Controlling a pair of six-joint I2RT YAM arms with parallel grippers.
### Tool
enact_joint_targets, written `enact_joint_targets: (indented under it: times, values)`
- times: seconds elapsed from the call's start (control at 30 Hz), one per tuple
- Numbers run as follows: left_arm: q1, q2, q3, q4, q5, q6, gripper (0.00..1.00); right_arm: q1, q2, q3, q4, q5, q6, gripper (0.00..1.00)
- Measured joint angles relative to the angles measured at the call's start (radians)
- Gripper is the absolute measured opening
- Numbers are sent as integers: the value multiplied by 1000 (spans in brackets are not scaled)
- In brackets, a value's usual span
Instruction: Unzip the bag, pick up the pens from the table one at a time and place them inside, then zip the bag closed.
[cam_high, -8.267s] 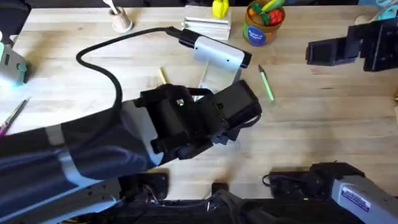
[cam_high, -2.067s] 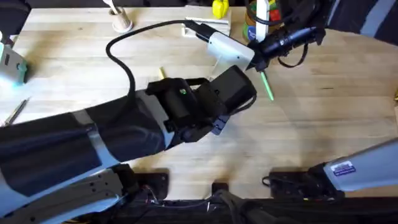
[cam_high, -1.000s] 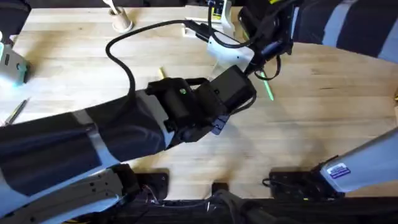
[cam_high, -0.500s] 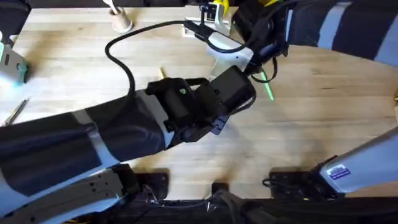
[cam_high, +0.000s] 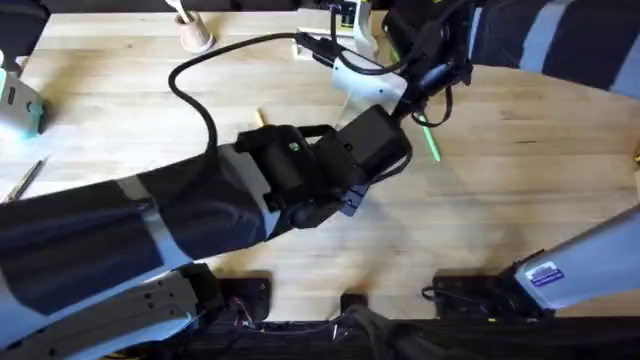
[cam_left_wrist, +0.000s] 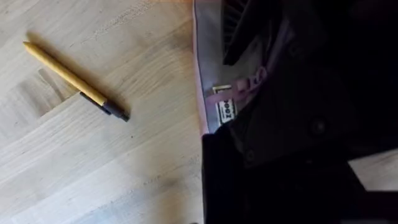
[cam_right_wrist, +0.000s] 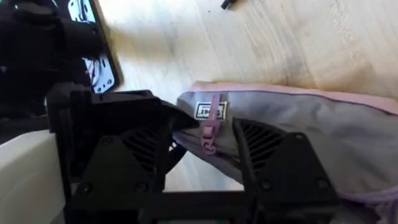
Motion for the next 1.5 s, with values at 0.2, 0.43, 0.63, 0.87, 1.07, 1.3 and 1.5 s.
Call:
enact_joint_targets:
  times: [0.2, 0.43, 0.63, 0.87, 1.07, 1.3, 1.5]
  values:
    - [0, 0, 0, 1, 1, 0, 42, -93, 0, 94, 5, -10, 0, 656]
    - [0, 0, 0, 1, 1, 0, 42, -168, 0, 120, 16, 68, 0, 707]
    - [0, 0, 0, 4, 8, 6, 283, -205, 0, 120, 18, 93, 0, 707]
    - [0, 0, 0, 7, 25, -5, 991, -211, 0, 120, 18, 101, 0, 767]
    - [0, -43, 1, -23, 18, -7, 994, -211, 0, 138, -6, 101, 0, 898]
    - [46, -248, 12, -173, -86, -8, 994, -212, 0, 259, -87, 116, -1, 996]
    - [171, -398, 12, -241, -151, -8, 993, -212, 0, 354, -189, 266, -50, 994]
